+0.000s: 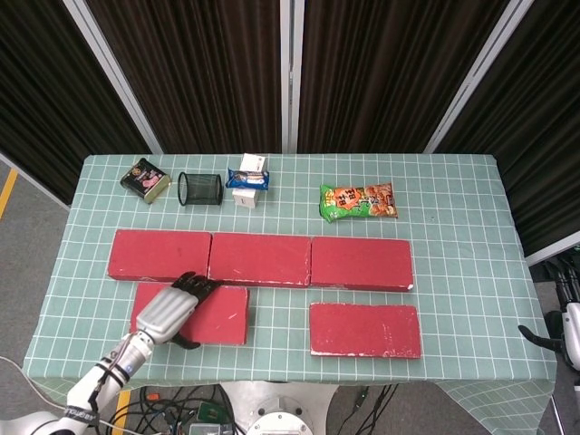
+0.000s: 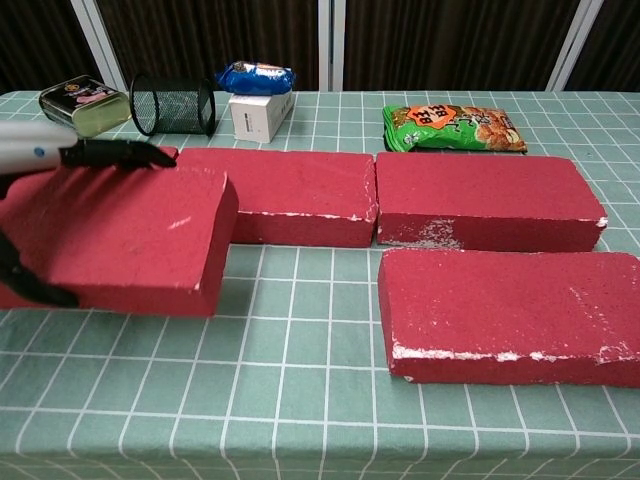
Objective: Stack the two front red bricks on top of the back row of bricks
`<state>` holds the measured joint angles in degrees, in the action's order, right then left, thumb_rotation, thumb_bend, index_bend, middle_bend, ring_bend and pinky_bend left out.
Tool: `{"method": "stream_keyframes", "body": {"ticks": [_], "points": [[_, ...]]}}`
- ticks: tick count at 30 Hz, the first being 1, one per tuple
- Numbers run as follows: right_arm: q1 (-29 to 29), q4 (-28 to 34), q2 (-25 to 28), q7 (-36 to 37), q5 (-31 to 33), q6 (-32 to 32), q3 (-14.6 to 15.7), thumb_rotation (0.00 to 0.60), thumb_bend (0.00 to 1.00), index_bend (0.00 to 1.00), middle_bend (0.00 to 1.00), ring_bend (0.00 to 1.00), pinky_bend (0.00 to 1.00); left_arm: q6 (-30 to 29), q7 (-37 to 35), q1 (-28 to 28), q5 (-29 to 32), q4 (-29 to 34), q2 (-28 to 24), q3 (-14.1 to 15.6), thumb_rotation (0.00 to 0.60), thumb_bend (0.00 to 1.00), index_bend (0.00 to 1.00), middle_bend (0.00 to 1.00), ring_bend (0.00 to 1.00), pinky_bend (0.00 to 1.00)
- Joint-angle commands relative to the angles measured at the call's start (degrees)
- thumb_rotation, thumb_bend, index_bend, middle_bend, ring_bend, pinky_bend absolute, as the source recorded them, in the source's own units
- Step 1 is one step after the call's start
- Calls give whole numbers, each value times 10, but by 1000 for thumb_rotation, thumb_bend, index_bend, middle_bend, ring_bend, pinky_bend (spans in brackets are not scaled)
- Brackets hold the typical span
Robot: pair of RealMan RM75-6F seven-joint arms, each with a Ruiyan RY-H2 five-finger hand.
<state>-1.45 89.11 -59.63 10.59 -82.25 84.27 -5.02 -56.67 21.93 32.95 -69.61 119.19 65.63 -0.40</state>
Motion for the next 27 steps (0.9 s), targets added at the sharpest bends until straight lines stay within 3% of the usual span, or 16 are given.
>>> {"method": "stream_keyframes", "body": {"ticks": [1, 10, 27], "points": [[0, 0, 0, -2, 0, 0, 0, 600, 14, 0, 0, 0, 0, 26, -54, 31, 10, -25, -15, -44, 600, 55, 44, 144, 83, 0], [4, 16, 13, -10, -1, 11, -2, 600, 14, 0, 0, 0, 0, 105, -150, 90, 46, -130, -12, -100, 600, 55, 53, 144, 83, 0], [0, 27, 19, -19, 5, 3, -4, 600, 12, 0, 0, 0, 0, 227, -226, 165, 74, -282, 41, -108, 600, 56, 53, 144, 83, 0]]}}
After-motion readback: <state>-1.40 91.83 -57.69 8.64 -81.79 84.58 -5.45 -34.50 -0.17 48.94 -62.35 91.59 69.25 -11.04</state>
